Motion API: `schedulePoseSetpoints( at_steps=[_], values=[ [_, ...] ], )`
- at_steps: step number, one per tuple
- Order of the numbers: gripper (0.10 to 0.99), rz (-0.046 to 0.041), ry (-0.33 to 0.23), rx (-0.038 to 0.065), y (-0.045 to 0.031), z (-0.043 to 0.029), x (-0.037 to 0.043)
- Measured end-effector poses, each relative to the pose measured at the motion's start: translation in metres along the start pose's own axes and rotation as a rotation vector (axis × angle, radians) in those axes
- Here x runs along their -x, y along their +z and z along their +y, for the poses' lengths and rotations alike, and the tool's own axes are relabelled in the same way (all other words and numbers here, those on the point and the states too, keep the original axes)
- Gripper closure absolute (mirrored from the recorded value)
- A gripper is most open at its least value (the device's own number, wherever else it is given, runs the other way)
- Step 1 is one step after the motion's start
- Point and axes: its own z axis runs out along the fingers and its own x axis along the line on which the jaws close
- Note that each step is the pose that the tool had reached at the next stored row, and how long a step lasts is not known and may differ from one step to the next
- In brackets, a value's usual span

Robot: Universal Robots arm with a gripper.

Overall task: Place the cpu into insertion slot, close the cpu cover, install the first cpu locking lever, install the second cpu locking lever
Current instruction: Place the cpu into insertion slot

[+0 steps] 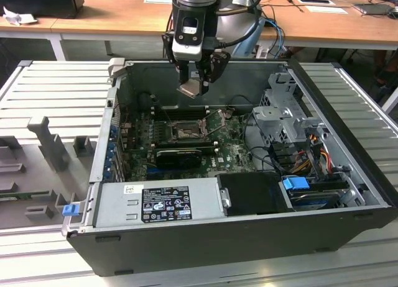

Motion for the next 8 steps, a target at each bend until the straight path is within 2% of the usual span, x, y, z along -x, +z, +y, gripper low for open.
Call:
schedulePoseSetpoints(
  at_steps=[8],
  values=[
    [0.553,-0.0018,0.022,0.000,0.0002,0.0000,0.0000]
  ],
)
